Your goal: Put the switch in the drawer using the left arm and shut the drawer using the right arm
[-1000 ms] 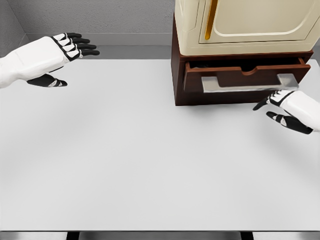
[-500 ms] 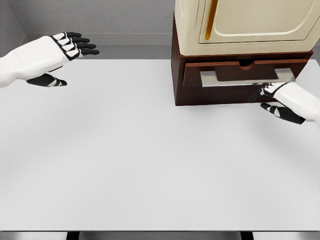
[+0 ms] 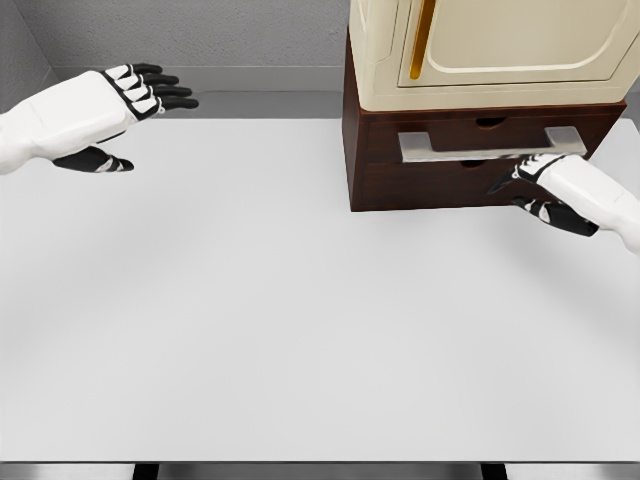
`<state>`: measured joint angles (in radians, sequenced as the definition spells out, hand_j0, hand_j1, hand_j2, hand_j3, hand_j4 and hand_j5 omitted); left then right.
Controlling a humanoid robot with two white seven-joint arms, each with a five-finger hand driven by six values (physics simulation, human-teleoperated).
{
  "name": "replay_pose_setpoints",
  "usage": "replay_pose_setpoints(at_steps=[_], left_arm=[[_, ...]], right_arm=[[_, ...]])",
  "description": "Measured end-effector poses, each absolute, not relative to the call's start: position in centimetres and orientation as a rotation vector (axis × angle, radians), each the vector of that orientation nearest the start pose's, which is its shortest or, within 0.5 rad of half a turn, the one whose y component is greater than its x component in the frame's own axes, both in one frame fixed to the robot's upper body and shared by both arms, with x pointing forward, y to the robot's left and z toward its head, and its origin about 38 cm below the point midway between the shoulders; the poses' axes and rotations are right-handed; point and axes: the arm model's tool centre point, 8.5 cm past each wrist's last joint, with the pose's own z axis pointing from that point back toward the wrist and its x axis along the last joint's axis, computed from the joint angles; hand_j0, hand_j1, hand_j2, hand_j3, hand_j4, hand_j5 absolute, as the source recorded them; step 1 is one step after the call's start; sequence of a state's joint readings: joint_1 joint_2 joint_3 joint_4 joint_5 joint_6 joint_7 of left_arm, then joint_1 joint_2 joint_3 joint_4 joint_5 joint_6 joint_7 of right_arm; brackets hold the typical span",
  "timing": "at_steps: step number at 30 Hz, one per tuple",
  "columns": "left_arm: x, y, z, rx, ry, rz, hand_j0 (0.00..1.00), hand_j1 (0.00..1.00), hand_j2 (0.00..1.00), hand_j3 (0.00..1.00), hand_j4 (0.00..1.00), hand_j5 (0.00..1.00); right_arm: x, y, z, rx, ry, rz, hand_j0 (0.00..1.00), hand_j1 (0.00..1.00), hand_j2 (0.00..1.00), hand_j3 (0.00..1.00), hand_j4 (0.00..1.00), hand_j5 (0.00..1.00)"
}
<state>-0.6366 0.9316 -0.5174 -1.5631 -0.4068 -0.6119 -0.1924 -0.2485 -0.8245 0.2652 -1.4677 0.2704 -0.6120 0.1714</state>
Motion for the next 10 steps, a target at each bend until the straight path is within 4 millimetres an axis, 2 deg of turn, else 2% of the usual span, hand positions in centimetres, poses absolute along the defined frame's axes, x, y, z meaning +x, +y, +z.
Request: replay_pose_setpoints(at_steps=[3, 4, 5, 6, 10], left_arm=[[42.3, 31.9, 29.8, -0.899, 2.346, 2.511, 1.00, 1.00, 1.00, 1.00, 1.00, 1.00], [42.3, 31.9, 29.8, -0.899, 2.346, 2.511, 1.00, 1.00, 1.00, 1.00, 1.00, 1.00], [42.3, 31.9, 29.9, -0.899, 2.346, 2.511, 1.00, 1.00, 1.00, 1.00, 1.00, 1.00], [42.3, 31.9, 29.9, -0.900, 2.346, 2.511, 1.00, 1.00, 1.00, 1.00, 1.00, 1.00], [42.3, 32.0, 30.0, -0.907, 2.347, 2.506, 1.00, 1.00, 1.00, 1.00, 1.00, 1.00]], right_arm=[[38.7, -36.9, 19.2, -0.463, -1.753, 1.504, 0.59, 0.59, 0.59, 0.59, 0.59, 0.59], [38.0, -36.9, 18.7, -0.448, -1.741, 1.513, 0.64, 0.64, 0.64, 0.64, 0.64, 0.64], [37.7, -36.8, 18.8, -0.444, -1.739, 1.526, 0.83, 0.83, 0.83, 0.83, 0.83, 0.83], [37.3, -36.8, 18.9, -0.442, -1.737, 1.540, 0.97, 0.97, 0.97, 0.97, 0.97, 0.97], [34.8, -38.4, 17.8, -0.436, -1.679, 1.540, 1.00, 1.00, 1.00, 1.00, 1.00, 1.00]])
